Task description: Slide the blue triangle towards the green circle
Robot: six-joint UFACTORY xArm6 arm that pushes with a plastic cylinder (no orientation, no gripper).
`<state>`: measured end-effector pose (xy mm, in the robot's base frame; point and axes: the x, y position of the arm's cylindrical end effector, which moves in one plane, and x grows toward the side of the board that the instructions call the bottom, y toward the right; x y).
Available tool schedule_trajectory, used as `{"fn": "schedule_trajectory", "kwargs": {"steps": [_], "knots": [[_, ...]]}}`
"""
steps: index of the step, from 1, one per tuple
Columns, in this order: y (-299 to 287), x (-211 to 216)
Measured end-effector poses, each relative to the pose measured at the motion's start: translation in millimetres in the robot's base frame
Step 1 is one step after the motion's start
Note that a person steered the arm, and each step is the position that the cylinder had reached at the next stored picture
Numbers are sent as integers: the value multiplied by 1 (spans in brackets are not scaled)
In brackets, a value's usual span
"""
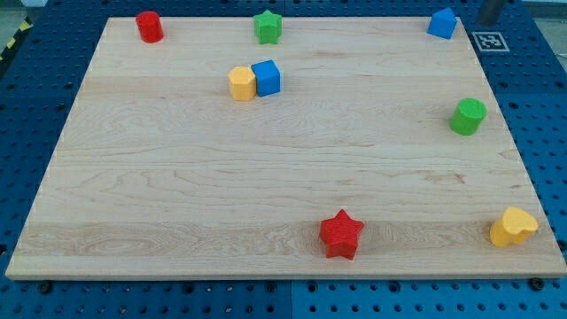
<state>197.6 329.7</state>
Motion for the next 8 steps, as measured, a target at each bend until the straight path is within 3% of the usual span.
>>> {"fn": "schedule_trajectory", "kwargs": {"steps": [4, 8], "knots": [[-95, 1], [-97, 43]]}}
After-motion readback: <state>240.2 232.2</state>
